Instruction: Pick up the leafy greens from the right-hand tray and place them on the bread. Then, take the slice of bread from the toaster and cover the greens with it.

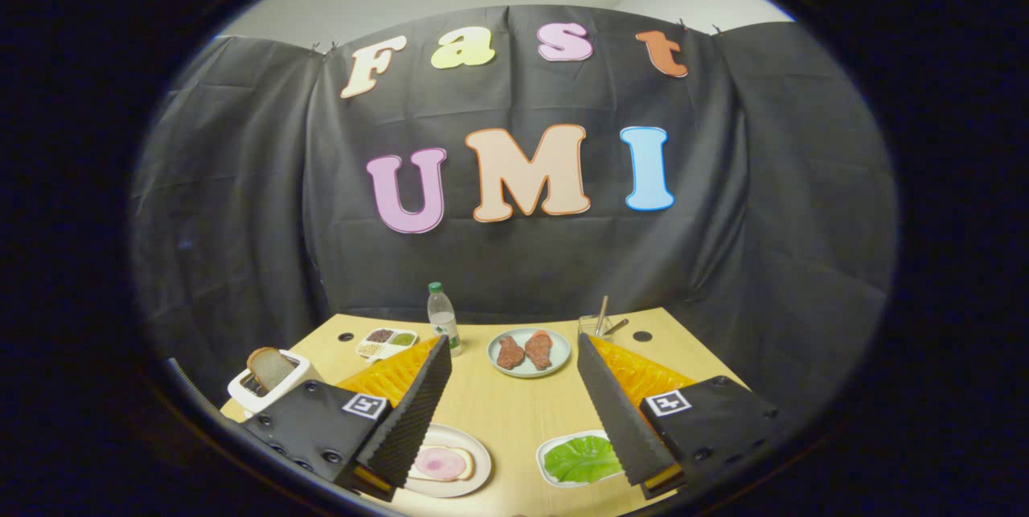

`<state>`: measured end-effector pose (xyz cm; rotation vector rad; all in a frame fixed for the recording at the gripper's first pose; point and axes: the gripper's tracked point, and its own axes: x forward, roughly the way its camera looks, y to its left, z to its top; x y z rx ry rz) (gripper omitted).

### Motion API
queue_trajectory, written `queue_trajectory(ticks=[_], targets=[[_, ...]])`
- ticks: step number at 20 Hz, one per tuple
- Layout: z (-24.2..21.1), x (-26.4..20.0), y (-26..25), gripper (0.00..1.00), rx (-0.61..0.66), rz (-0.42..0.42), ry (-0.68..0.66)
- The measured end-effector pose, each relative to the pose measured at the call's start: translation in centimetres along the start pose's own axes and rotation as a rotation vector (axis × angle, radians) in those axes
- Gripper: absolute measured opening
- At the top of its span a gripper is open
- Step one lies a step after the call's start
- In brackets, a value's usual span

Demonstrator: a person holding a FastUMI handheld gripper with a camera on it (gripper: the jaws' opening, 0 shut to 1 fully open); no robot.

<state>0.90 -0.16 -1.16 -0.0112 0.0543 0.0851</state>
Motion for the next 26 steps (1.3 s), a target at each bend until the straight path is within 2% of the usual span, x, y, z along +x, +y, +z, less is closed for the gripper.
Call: queue_trajectory(ticks=[8,15,20,26], targets=[[-2.7,0.0,-2.0,0.99,0.032,0.103,0.134],[-7.8,0.7,-7.4,0.99,0.126,0.158,0.359],[-14.5,1.2,-13.0,0.98,0.219,0.128,0.581],[-22.0,1.8,-18.8,0.97,0.219,0.077,0.784]])
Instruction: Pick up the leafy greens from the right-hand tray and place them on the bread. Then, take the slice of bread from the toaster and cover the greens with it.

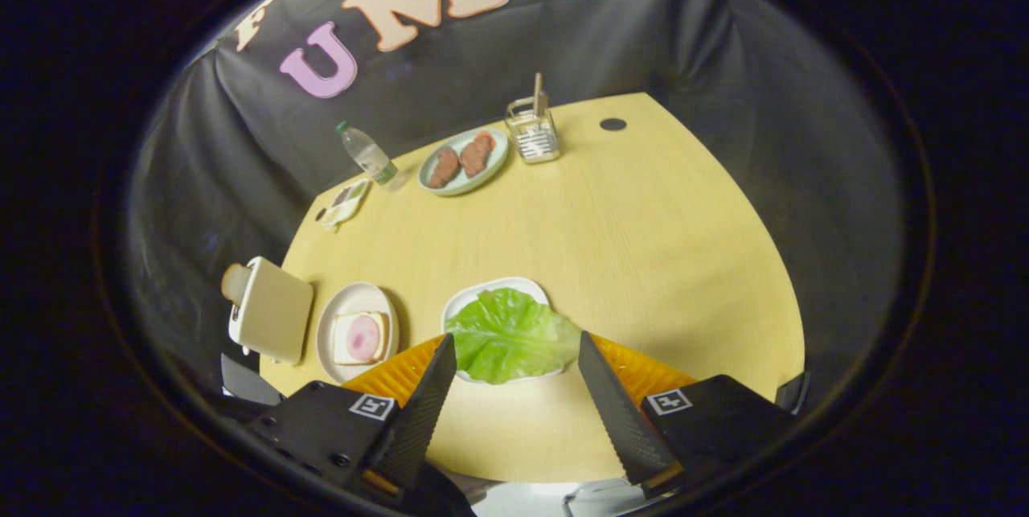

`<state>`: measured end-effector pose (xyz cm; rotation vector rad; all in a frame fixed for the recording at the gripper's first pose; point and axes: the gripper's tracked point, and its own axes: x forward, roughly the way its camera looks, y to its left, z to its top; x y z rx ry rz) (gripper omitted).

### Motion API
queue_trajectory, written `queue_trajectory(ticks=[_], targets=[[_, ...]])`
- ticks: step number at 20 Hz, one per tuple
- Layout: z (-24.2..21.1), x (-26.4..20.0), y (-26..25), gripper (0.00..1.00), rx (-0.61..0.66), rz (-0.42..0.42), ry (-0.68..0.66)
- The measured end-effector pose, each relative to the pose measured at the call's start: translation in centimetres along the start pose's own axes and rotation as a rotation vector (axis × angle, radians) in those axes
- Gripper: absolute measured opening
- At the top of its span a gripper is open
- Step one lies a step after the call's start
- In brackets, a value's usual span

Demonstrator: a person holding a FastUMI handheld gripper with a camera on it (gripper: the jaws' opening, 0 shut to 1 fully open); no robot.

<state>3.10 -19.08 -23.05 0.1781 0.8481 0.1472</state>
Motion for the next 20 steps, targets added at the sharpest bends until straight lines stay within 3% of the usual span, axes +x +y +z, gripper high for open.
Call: queue_trajectory(ticks=[6,14,20], targets=[[-2.6,5.3,-3.2,0.96,0.043,0.021,0.184],[-4.9,9.4,-4.0,0.84,0.048,0.023,0.296],[-4.5,10.1,-3.1,0.49,0.054,0.034,0.278]])
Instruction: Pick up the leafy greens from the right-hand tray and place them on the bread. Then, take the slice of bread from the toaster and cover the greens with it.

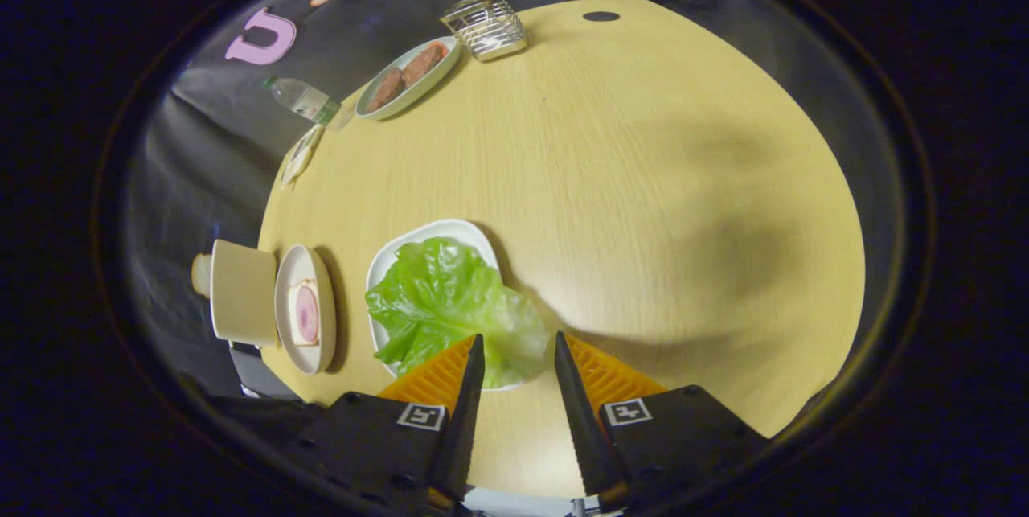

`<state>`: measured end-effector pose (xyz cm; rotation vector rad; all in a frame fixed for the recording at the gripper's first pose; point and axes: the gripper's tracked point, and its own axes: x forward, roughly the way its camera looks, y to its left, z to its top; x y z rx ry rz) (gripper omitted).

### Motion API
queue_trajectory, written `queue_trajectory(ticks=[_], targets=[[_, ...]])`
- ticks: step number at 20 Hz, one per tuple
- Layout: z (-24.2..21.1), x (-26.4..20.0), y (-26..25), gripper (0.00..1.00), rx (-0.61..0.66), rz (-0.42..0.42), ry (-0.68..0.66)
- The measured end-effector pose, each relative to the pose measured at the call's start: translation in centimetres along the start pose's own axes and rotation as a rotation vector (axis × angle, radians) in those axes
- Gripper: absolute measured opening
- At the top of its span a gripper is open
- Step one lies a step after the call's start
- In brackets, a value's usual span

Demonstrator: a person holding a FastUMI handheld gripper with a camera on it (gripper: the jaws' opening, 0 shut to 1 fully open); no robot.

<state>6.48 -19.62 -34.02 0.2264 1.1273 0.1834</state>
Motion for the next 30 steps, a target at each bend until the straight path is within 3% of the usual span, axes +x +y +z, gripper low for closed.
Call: queue_trajectory(ticks=[3,8,18,24,30], targets=[[-0.3,-0.3,0.2,0.25,0.013,-0.003,0.015],[0.1,-0.9,0.2,0.04,0.026,-0.02,0.0],[1.8,-5.1,5.1,0.03,0.05,0.081,-0.114],[3.4,-9.3,11.3,0.03,0.022,0.178,-0.201],[2.7,-11.6,20.1,0.03,-0.059,0.307,-0.19]])
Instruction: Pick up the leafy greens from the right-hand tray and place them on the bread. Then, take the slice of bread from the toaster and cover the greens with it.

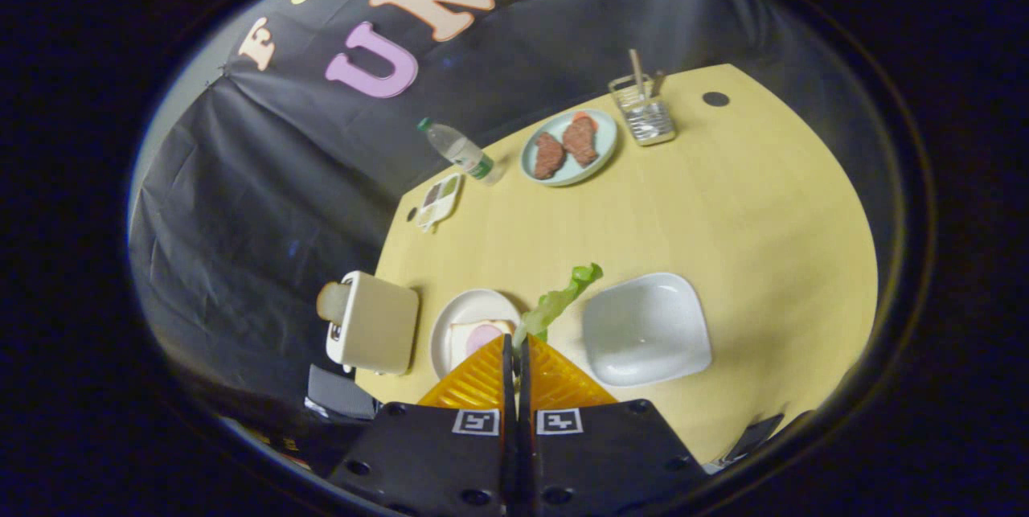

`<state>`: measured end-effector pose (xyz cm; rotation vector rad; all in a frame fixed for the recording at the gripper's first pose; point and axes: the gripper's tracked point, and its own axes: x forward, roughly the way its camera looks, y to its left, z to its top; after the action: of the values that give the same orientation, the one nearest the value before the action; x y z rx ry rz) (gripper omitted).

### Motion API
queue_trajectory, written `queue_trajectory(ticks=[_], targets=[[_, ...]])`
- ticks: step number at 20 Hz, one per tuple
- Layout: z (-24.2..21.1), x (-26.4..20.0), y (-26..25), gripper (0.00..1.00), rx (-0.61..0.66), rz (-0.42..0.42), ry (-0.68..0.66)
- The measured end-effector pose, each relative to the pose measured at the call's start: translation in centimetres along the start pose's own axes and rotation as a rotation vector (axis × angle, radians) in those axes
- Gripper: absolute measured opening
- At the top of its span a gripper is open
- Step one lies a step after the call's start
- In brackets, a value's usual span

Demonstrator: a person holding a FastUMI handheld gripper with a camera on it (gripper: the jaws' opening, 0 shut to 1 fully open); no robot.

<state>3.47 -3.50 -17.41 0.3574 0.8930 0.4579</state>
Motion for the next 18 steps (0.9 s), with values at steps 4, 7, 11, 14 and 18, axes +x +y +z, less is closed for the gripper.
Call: queue_trajectory(ticks=[4,7,11,14,18], targets=[[-1.2,2.0,6.2,0.03,-0.075,0.1,0.048],[-3.0,4.1,10.7,0.03,-0.099,0.178,0.093],[-5.3,7.4,14.9,0.03,-0.103,0.266,0.153],[-7.0,10.7,14.8,0.03,-0.112,0.242,0.208],[-9.2,13.8,11.7,0.03,-0.105,0.168,0.28]])
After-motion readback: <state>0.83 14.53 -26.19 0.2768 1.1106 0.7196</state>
